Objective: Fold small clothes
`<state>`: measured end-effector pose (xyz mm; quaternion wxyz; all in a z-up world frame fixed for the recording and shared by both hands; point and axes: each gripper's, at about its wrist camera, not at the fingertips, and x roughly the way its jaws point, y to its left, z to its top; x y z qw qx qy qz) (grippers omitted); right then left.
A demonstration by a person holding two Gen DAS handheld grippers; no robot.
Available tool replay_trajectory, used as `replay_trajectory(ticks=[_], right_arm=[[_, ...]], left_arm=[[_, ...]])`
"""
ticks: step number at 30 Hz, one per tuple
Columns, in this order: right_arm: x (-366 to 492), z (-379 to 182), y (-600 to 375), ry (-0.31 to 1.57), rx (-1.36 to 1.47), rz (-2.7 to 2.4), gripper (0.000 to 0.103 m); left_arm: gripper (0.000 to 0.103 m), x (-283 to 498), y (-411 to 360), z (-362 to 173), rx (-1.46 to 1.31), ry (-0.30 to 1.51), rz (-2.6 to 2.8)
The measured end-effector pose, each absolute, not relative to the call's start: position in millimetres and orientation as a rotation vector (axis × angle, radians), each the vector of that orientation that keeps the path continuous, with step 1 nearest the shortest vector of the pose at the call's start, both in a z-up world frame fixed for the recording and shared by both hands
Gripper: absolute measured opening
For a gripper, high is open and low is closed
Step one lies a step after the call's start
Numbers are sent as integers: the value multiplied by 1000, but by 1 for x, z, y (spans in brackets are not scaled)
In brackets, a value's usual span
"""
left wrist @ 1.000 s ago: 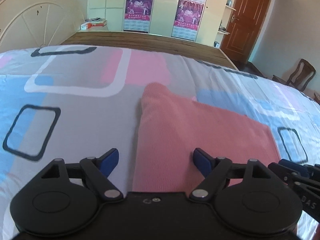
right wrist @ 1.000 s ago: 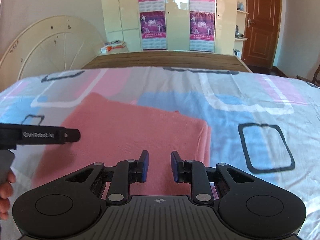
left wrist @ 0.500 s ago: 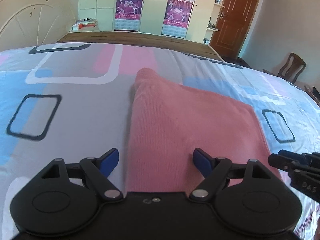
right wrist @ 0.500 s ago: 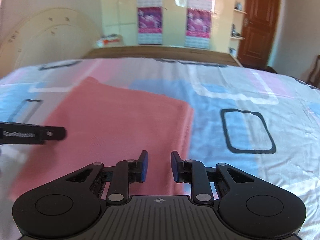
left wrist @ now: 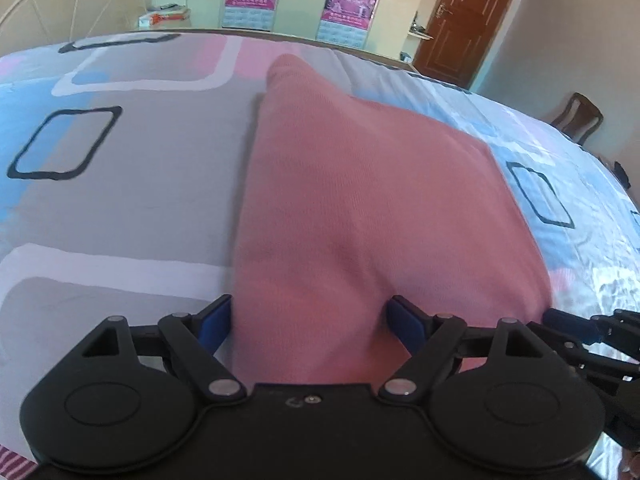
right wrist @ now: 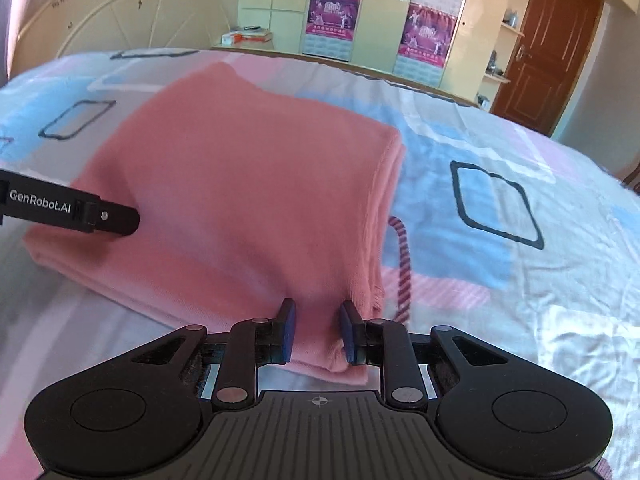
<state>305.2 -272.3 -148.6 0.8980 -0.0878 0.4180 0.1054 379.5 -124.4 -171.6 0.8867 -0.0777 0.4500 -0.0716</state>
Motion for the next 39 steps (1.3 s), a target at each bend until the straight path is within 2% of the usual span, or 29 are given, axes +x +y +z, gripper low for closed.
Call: replay_trajectory(ticks=[8,12,23,26,31,33,39], right_arm=[[306,-143,-286,898,-87,210,23],[305,-134,-296,905,-3,203,34],[322,-98,-299,810,103,217,34],[332,-93,-291,789,93,241,34],[350,-101,-280,804,106,265,34],[355,-106,-278,807,97,261,34],[366,-131,-284,878,69,239,34]], left_arm=[[85,378,-128,-168,-139,952,-146],[86,378,-125,-158,-136,943,-134],[92,393,-127,-128,-99,851,-109],[91,402,-124,-129,-112,839,-90],[75,420,-119,-135,-115,819,-64],[74,426,-117,-142,-123,826,-60],[81,432,-119,-155,-135,843,-77]])
